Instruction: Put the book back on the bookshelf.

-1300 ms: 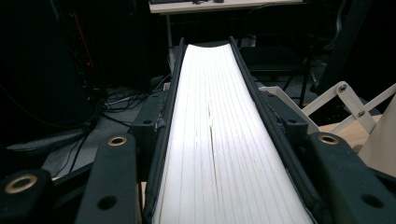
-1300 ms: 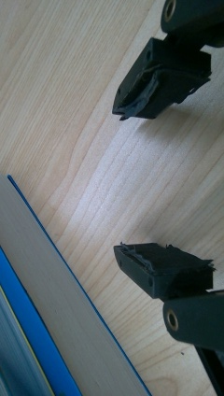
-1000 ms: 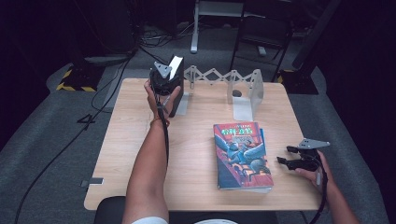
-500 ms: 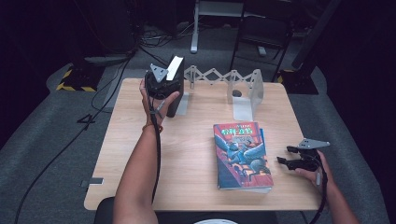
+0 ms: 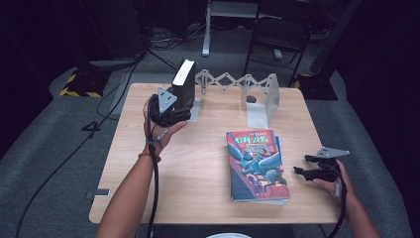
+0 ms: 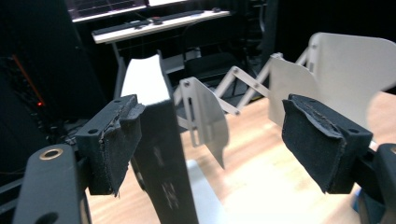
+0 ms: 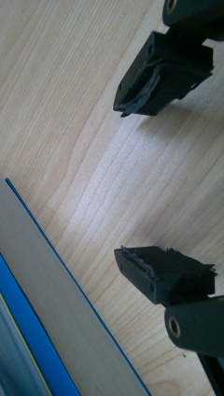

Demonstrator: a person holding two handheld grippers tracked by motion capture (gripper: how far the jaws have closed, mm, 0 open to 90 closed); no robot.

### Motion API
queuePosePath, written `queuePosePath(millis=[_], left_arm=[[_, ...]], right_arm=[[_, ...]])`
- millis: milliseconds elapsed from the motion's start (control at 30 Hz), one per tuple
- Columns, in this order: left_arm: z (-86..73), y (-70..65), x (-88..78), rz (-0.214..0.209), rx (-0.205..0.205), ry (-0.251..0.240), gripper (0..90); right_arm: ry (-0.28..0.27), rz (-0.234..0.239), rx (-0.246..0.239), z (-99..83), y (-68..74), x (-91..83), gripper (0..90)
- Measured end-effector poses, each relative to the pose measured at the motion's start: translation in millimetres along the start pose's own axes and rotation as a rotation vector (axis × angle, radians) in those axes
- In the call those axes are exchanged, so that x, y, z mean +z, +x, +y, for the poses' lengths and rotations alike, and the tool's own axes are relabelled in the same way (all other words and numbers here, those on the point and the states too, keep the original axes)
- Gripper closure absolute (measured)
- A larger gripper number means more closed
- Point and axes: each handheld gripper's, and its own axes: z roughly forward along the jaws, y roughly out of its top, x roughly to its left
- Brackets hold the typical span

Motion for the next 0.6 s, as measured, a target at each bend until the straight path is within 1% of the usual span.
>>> queuePosePath(millis=[33,67,100,167,200,233,267,300,333,367,433,467,500,533,567,600], left_arm=[[-3.8,-3.7,-6.3,-0.025,0.014,0.004,20.5],[-3.8,-3.7,-6.3,-0.025,0.014,0.004,20.4],[-7.1,-8.4,-10.6,-0.036,0.032,0.014,20.4],[-10.4,-13.8,-15.0,-0.055,0.046,0.015,22.4],[-13.1,-18.2,-17.0,-0.055,0.05,0.014,24.2],[-17.1,-21.7,-18.6,-0.088,0.037,0.011,27.1],[-21.8,-25.1,-18.8,-0.136,0.021,0.019,34.1],[-27.3,-30.8,-18.3,-0.158,0.029,0.038,38.4],[-32.1,-35.9,-17.9,-0.173,0.041,0.05,41.1],[-40.5,-43.6,-16.9,-0.224,0.06,0.074,43.2],[-54.6,-56.7,-14.3,-0.282,0.099,0.121,47.0],[-61.6,-62.1,-12.5,-0.321,0.116,0.141,48.7],[-68.3,-67.1,-10.4,-0.341,0.137,0.157,51.0],[-74.7,-71.0,-8.2,-0.363,0.139,0.176,53.2],[-80.6,-73.6,-5.7,-0.398,0.144,0.193,57.1],[-85.8,-77.0,-3.5,-0.424,0.151,0.211,58.3]], right_arm=[[0.001,0.002,0.002,0.0,0.1,0.0,24.5],[0.001,0.002,0.001,0.0,0.2,0.2,24.4],[0.0,0.001,0.002,0.2,0.3,0.4,24.4],[0.0,0.0,0.001,0.3,0.3,0.6,24.5],[0.0,0.0,0.0,0.3,0.4,0.5,24.6],[-0.001,0.002,0.0,0.2,0.5,0.5,24.6],[0.001,0.002,0.001,0.2,0.3,0.4,24.6],[0.0,0.003,0.0,0.3,0.1,0.4,24.8],[0.0,0.003,-0.001,0.4,0.1,0.5,25.0],[0.0,0.003,-0.002,0.4,0.2,0.5,25.1],[0.0,0.002,-0.006,0.5,0.6,0.3,25.3],[-0.001,0.005,-0.006,0.5,0.7,0.0,25.5],[-0.004,0.007,-0.001,0.7,1.0,-0.4,25.7],[-0.007,0.008,-0.003,1.1,1.4,-0.5,25.8],[-0.008,0.012,-0.001,1.9,2.0,-0.7,26.0],[-0.012,0.016,-0.002,2.8,2.8,-1.3,26.4]])
